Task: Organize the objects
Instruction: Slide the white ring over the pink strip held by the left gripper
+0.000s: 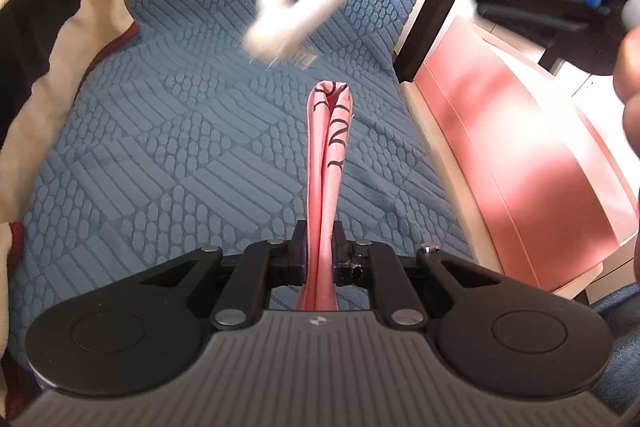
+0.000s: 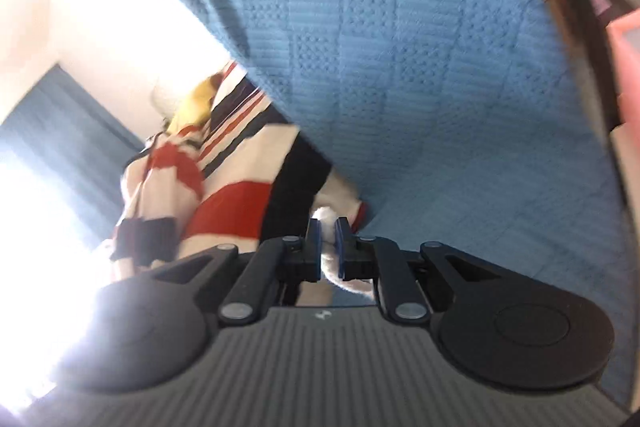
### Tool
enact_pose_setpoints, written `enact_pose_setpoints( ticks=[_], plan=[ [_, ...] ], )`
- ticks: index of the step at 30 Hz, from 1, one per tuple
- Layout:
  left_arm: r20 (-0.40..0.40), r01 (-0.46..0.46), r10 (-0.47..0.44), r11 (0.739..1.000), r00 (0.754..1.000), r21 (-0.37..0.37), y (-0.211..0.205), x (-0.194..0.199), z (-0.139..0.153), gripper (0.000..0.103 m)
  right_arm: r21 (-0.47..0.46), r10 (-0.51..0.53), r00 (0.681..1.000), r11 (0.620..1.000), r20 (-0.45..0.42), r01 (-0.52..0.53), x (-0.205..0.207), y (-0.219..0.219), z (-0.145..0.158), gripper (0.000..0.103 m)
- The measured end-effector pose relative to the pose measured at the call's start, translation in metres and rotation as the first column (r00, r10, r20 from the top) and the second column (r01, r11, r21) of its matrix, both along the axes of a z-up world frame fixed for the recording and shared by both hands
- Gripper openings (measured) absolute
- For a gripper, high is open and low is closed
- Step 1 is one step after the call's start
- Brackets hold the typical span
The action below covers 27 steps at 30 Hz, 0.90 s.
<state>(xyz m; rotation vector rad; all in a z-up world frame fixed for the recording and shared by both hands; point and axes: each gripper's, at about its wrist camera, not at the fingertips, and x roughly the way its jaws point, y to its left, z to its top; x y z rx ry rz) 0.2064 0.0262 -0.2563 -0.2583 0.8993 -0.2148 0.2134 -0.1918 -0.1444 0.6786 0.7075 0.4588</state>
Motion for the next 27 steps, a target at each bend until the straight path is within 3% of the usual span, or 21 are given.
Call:
enact_pose_setpoints(
  ticks=[4,10,13,16,23,27],
  plan=[
    [-0.002,-0.014,0.014,1.0,1.0,0.019,0.002,0.002,-0.002,0.012,-0.098,-0.023,0.988,0.995,-0.154,0.008,0.008,0.007,-0.021,0.01],
    [0.008,0.018,-0.019,0.992,1.0,0.122,-0.009,0.001,-0.003,0.012,-0.117,-0.068,0.961,0.992,-0.267,0.037,0.008,-0.001,-0.04,0.01],
    [0.007,0.045,-0.047,0.983,0.999,0.181,-0.017,-0.001,-0.005,0.012,-0.08,-0.071,0.938,0.996,-0.34,0.046,0.004,-0.009,-0.054,0.01],
    [0.016,0.076,-0.082,0.969,0.997,0.234,-0.027,-0.002,-0.006,0.012,-0.06,-0.073,0.926,0.997,-0.371,0.054,0.0,-0.015,-0.061,0.01],
    [-0.003,0.15,-0.158,0.934,0.987,0.324,-0.046,-0.005,-0.017,0.012,-0.147,-0.154,0.886,0.984,-0.438,0.099,-0.002,-0.025,-0.076,0.012],
    [0.004,0.166,-0.179,0.92,0.984,0.355,-0.051,-0.005,-0.019,0.012,-0.192,-0.196,0.859,0.974,-0.473,0.117,-0.001,-0.032,-0.082,0.026]
  ],
)
